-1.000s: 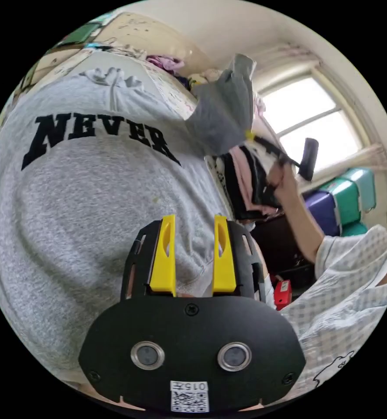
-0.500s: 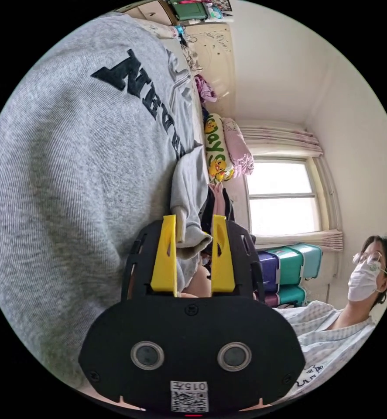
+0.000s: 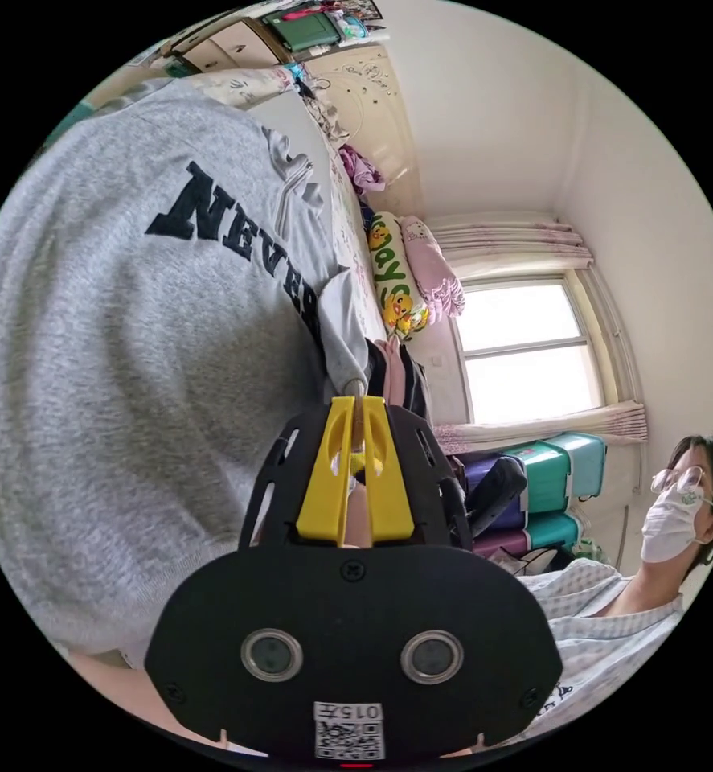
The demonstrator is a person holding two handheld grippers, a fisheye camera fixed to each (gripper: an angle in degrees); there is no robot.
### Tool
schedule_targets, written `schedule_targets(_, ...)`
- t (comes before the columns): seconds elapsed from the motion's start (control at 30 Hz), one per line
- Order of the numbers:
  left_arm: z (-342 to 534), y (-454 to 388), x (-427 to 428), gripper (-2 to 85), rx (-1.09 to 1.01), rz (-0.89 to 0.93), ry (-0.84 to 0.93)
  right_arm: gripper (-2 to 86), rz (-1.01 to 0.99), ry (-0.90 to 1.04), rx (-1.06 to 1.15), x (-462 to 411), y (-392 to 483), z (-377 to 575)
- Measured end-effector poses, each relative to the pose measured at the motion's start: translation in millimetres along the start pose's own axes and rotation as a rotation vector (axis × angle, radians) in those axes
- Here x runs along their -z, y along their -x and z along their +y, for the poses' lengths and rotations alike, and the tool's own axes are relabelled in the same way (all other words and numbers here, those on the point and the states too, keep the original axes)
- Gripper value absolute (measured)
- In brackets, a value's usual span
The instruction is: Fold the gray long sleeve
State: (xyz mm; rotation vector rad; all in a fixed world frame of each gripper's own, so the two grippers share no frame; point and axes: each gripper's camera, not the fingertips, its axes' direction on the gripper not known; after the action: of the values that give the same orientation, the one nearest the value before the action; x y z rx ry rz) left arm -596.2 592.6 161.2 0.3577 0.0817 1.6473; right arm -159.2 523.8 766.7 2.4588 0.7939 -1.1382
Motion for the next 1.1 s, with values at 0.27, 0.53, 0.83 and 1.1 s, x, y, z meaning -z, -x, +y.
schedule_targets(0.27,25.6,-15.7,72.9,0.1,0.017,-0.128,-0.071,-0.8,-0.278,-0.079,0.067,-0.7,44.3,10.3)
schedule_targets(0.53,8.8,-43.6,109.5,4.0,-0.014,-0.263,-0.178,4.3,-0.272,-0.067,-0.168,-20.5,-44.8,41.6)
schedule_targets(0.83,-212.1,-166.7,-28.9,9.1,-0.314,-0.386,0.050,9.8,-0.040,-0.181,-0.394,-27.5,-240.5,80.4)
schedule_targets(1.1,-391.9,-203.5,-262.8,13.4,-0.311,-0.425,0.195,11.5,0.037,-0.024,-0.424,-108.6,-313.9,46.1)
